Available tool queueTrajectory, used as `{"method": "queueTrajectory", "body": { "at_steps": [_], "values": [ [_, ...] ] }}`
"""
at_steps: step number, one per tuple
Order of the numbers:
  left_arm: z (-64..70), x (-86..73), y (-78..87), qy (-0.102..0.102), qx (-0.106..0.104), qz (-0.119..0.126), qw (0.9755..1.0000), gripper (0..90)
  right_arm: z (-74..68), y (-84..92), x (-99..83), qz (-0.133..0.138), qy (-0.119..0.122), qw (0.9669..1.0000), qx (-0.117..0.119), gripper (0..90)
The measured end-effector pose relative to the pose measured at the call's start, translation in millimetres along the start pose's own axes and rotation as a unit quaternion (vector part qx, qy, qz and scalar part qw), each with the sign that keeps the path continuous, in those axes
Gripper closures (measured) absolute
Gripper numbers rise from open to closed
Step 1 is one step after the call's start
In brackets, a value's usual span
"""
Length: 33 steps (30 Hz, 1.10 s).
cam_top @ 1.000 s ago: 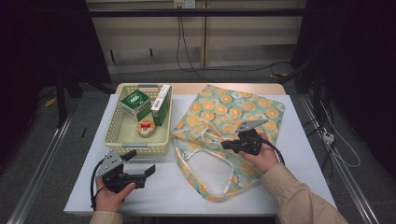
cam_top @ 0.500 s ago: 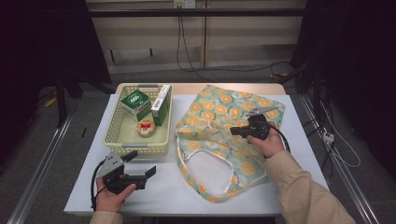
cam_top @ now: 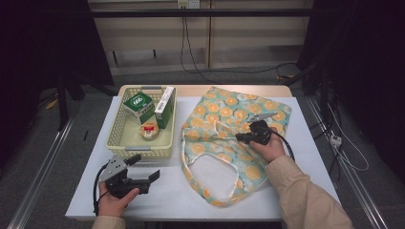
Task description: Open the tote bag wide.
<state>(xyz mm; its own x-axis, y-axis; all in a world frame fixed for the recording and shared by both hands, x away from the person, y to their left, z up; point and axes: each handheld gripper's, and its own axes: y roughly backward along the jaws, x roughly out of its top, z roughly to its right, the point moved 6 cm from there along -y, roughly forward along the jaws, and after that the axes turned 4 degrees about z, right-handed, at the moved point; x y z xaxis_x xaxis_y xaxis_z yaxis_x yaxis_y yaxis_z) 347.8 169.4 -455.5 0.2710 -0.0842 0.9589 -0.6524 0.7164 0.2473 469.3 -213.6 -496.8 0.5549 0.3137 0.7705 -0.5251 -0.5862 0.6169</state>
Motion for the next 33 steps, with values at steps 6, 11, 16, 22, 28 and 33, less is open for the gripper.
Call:
{"method": "queueTrajectory", "body": {
  "at_steps": [6, 11, 16, 22, 28, 33],
  "values": [
    [-0.7, 0.2, 0.6, 0.0, 0.002, 0.0, 1.0, 4.9, -7.4, 5.7, 5.9, 0.011, 0.02, 0.9997, -0.009, 77.8],
    [0.4, 0.5, -0.2, 0.0, 0.001, 0.001, 1.0, 4.9, -29.6, 16.8, 18.3, 0.029, 0.045, 0.9986, -0.001, 58.9],
    [0.8, 0.6, 0.2, -0.004, 0.002, -0.001, 1.0, 5.0, -46.0, 20.6, 22.0, 0.031, 0.058, 0.9979, 0.003, 45.7],
    [0.9, 0.5, 0.4, -0.003, 0.002, 0.0, 1.0, 5.0, -68.3, 25.2, 29.4, 0.048, 0.08, 0.9955, 0.016, 38.3],
    [0.9, 0.4, 0.1, -0.003, 0.002, -0.001, 1.0, 5.0, -72.4, 20.4, 28.8, 0.043, 0.084, 0.9953, 0.021, 43.7],
    [1.2, -0.1, -0.8, -0.003, 0.003, -0.003, 1.0, 5.1, -75.5, 5.3, 24.5, 0.024, 0.093, 0.9948, 0.034, 60.5]
  ]
}}
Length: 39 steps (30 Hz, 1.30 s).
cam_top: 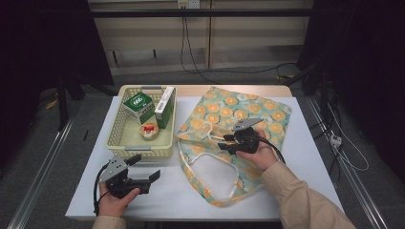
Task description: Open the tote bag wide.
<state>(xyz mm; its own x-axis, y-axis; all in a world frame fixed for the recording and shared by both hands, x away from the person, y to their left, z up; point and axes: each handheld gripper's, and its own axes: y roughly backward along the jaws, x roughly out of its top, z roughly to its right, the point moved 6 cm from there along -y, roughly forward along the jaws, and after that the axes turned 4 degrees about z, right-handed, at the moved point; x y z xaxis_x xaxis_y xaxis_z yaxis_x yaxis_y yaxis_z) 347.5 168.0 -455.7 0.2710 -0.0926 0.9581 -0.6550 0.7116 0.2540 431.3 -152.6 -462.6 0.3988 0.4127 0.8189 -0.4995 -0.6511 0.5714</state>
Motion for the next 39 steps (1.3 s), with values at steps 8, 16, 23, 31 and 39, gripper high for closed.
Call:
{"method": "queueTrajectory", "body": {
  "at_steps": [8, 16, 23, 31, 39],
  "values": [
    [-0.3, -0.3, -0.3, 0.001, -0.001, 0.001, 1.0, 5.2, -14.3, -22.6, 0.0, -0.019, 0.021, 0.999, 0.034, 90.0],
    [-0.2, -0.4, 0.3, 0.001, -0.002, 0.0, 1.0, 5.2, -28.0, -19.1, 0.4, -0.034, 0.022, 0.9969, 0.067, 90.0],
    [0.1, -0.4, 1.2, 0.002, 0.0, 0.001, 1.0, 5.2, -32.5, -7.7, 5.6, -0.015, 0.003, 0.9958, 0.09, 90.0],
    [-0.4, -0.7, 0.6, -0.003, 0.001, -0.002, 1.0, 5.2, 13.0, 4.5, 18.3, 0.026, -0.044, 0.9978, 0.043, 90.0],
    [-1.2, -0.7, -1.4, -0.002, -0.001, -0.002, 1.0, 5.2, 59.7, -6.9, 14.0, 0.022, -0.069, 0.9974, 0.003, 90.0]
  ]
}}
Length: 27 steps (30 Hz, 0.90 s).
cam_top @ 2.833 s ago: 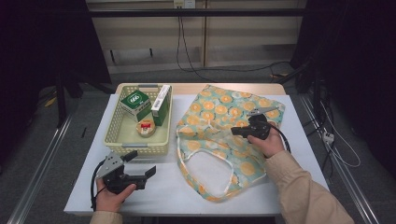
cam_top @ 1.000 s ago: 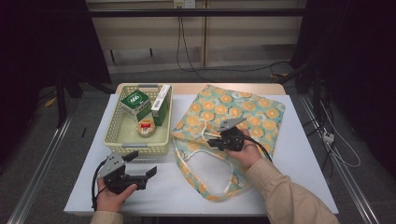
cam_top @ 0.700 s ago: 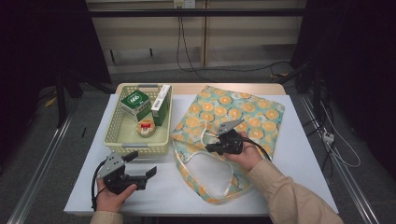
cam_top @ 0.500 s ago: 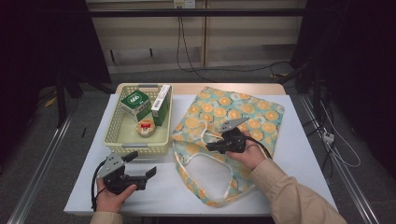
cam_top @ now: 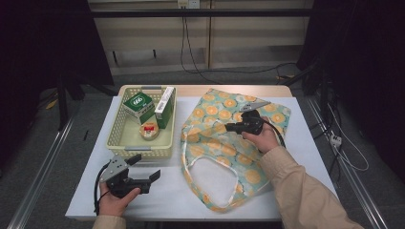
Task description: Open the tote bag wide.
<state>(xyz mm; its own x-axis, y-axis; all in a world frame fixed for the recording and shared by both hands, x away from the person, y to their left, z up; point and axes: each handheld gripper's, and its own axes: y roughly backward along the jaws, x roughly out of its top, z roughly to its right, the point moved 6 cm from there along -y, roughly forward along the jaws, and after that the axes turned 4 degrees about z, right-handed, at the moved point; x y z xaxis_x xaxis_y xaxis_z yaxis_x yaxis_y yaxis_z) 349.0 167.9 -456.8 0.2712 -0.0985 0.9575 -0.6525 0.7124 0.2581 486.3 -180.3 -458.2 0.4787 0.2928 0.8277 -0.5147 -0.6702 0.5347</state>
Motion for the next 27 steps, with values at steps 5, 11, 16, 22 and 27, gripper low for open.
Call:
{"method": "queueTrajectory", "body": {
  "at_steps": [5, 11, 16, 22, 27],
  "values": [
    [-0.9, -0.6, 0.5, 0.001, 0.0, -0.001, 1.0, 5.3, 16.2, -10.7, -15.7, -0.02, -0.009, 0.9995, -0.021, 90.0],
    [-1.5, -1.2, 0.9, 0.002, 0.001, -0.001, 1.0, 5.3, 26.3, -14.5, -29.6, -0.027, -0.029, 0.9987, -0.032, 90.0],
    [-1.6, -1.5, 1.3, 0.001, 0.002, -0.002, 1.0, 5.4, 15.5, -17.2, -36.3, -0.033, -0.01, 0.9992, -0.019, 79.6],
    [-0.5, -1.1, 1.3, 0.001, 0.003, -0.002, 1.0, 5.4, 1.5, -13.6, -32.2, -0.031, 0.0, 0.9994, -0.011, 58.7],
    [-0.1, -0.4, 1.2, 0.0, 0.003, -0.001, 1.0, 5.4, -13.0, -3.5, -24.1, -0.023, 0.008, 0.9997, -0.005, 43.0]
  ]
}}
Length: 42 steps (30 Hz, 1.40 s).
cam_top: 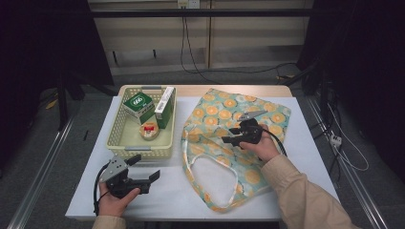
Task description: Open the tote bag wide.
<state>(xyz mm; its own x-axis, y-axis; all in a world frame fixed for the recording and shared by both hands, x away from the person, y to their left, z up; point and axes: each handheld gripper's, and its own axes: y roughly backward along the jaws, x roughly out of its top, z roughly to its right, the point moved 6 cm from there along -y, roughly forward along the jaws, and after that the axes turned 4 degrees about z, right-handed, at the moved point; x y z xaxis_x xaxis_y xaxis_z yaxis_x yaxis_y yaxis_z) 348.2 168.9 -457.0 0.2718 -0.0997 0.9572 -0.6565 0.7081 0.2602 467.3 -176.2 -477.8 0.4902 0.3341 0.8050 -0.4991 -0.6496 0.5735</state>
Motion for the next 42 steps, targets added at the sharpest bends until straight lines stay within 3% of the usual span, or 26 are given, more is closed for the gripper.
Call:
{"method": "queueTrajectory", "body": {
  "at_steps": [3, 12, 13, 14, 15, 17, 18, 19, 20, 23, 28, 35, 40, 42],
  "values": [
    [0.1, 0.2, 0.3, -0.001, 0.0, 0.0, 1.0, 5.4, -11.4, 10.5, 7.6, 0.007, 0.015, 0.9999, 0.002, 38.0],
    [1.7, 0.4, 4.6, 0.001, 0.004, 0.003, 1.0, 5.4, -36.2, 35.4, 22.3, 0.024, 0.046, 0.9986, 0.01, 39.0],
    [1.8, 0.4, 5.4, 0.0, 0.005, 0.005, 1.0, 5.4, -39.5, 38.4, 23.8, 0.025, 0.049, 0.9984, 0.012, 42.3],
    [1.9, 0.4, 6.5, -0.001, 0.005, 0.004, 1.0, 5.5, -47.8, 43.9, 25.4, 0.024, 0.061, 0.9976, 0.022, 57.4],
    [1.8, 0.4, 7.6, -0.002, 0.006, 0.004, 1.0, 5.5, -47.8, 43.9, 25.4, 0.024, 0.061, 0.9976, 0.022, 57.4],
    [2.2, 0.4, 9.6, -0.001, 0.008, 0.006, 0.9999, 5.4, -60.5, 47.3, 23.8, 0.02, 0.075, 0.9955, 0.054, 75.9],
    [1.9, 0.4, 10.6, -0.001, 0.009, 0.007, 0.9999, 5.5, -71.0, 44.6, 16.0, 0.001, 0.088, 0.9937, 0.07, 79.0],
    [1.7, 0.2, 11.4, -0.001, 0.01, 0.007, 0.9999, 5.5, -71.0, 44.6, 16.0, 0.001, 0.088, 0.9937, 0.07, 79.0],
    [1.6, -0.1, 12.1, 0.0, 0.011, 0.007, 0.9999, 5.5, -73.2, 36.2, 3.7, -0.024, 0.098, 0.9927, 0.066, 80.5],
    [1.3, -0.2, 13.9, 0.0, 0.013, 0.008, 0.9999, 5.5, -67.9, 26.6, -7.9, -0.035, 0.094, 0.9932, 0.059, 76.7],
    [0.7, -2.0, 14.8, 0.002, 0.011, 0.006, 0.9999, 5.5, -29.1, 17.3, -25.3, -0.043, 0.079, 0.9959, -0.004, 55.5],
    [-0.8, -5.4, 18.9, 0.005, 0.016, 0.003, 0.9998, 5.5, -18.6, 20.2, -32.2, -0.044, 0.062, 0.997, 0.009, 50.8],
    [-0.2, -6.8, 23.0, 0.005, 0.019, 0.002, 0.9998, 5.5, -24.0, 19.2, -43.4, -0.058, 0.084, 0.9947, 0.016, 50.4],
    [-0.7, -6.1, 23.0, 0.004, 0.019, 0.004, 0.9998, 5.5, -19.5, 20.4, -43.9, -0.054, 0.084, 0.995, 0.002, 52.2]
  ]
}}
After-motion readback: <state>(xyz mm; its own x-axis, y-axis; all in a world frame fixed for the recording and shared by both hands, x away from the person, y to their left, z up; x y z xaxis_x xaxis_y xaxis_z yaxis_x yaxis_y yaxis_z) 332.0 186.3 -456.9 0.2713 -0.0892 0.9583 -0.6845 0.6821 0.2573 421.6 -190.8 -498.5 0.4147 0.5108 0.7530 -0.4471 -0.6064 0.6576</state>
